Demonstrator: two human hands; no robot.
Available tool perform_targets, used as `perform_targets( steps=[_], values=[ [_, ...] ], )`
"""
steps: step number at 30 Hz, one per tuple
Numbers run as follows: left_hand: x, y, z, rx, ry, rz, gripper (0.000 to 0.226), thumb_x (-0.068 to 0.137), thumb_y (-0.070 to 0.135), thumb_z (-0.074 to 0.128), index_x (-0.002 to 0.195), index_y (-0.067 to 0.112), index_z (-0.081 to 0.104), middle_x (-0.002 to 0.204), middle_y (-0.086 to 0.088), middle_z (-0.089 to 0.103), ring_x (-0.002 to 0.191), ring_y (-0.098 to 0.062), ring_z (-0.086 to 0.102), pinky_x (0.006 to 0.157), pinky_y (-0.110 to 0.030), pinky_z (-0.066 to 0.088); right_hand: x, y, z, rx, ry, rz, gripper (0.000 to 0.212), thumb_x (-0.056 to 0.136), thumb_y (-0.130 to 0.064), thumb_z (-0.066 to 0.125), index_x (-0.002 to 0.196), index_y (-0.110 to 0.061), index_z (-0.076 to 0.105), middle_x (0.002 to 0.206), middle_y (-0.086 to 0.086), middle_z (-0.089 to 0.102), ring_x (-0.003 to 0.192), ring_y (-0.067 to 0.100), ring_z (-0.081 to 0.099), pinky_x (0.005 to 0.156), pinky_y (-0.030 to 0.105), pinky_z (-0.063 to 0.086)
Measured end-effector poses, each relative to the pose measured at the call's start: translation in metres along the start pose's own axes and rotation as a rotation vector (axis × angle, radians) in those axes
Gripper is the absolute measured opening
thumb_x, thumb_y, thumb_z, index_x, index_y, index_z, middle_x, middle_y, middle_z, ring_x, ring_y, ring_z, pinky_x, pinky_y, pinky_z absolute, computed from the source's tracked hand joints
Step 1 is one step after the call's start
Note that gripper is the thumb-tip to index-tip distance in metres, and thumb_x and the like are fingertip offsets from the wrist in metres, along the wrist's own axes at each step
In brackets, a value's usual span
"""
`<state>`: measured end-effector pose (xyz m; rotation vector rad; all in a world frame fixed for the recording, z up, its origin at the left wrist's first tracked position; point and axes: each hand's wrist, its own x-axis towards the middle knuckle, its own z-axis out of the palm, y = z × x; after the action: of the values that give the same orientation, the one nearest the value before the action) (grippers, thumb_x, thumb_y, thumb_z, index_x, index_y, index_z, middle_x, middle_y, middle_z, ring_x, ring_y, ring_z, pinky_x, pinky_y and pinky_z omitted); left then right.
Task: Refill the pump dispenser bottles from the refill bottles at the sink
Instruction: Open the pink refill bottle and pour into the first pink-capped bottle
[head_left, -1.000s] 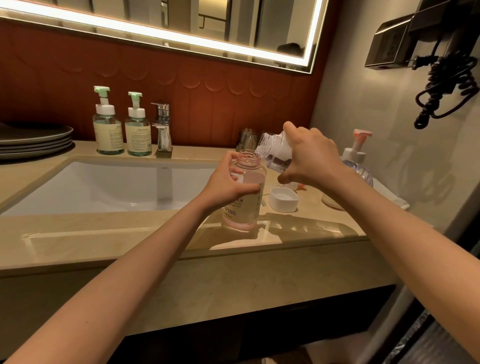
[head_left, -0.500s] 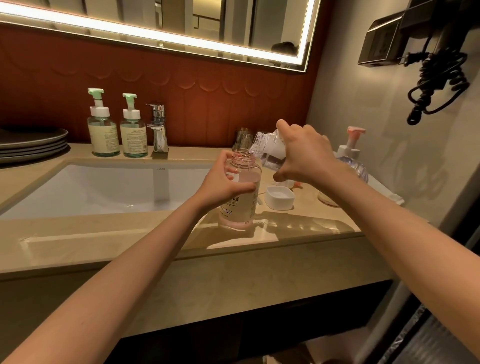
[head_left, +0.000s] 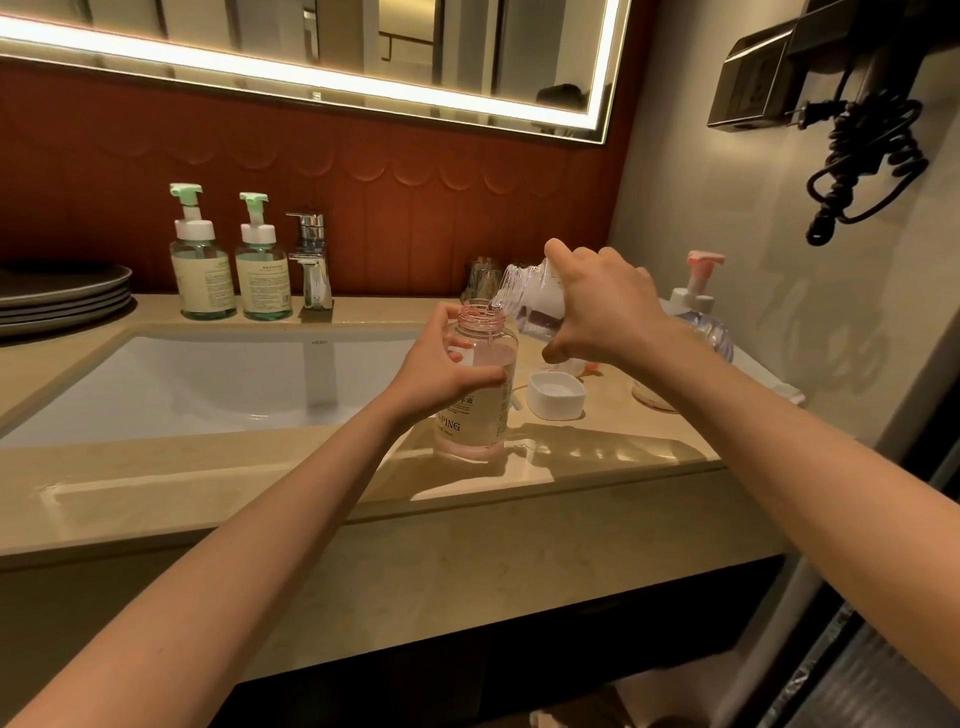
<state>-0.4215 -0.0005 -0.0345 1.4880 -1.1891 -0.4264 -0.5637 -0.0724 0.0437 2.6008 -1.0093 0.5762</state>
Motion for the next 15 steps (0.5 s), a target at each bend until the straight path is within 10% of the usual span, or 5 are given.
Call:
perform_targets(
  steps=[15],
  values=[
    [0.0014,-0.0010,0.0005,-0.008,0.006,-0.006,0.066,0.073,0.018,0.077,0.124,0.021,0.036,0.129,-0.005,0.049,0.112,-0.022,0.047,0.086,-0.032,0.038,0.0000,-0.0008,-0.0032,-0.011,-0.013,0.002,0.093,0.063,-0.034,0.083,0.137,-0.018,0.028,0.119,0.007,0.052,0.112,0.026,0.044,0.090,0.045,0.040]
  ],
)
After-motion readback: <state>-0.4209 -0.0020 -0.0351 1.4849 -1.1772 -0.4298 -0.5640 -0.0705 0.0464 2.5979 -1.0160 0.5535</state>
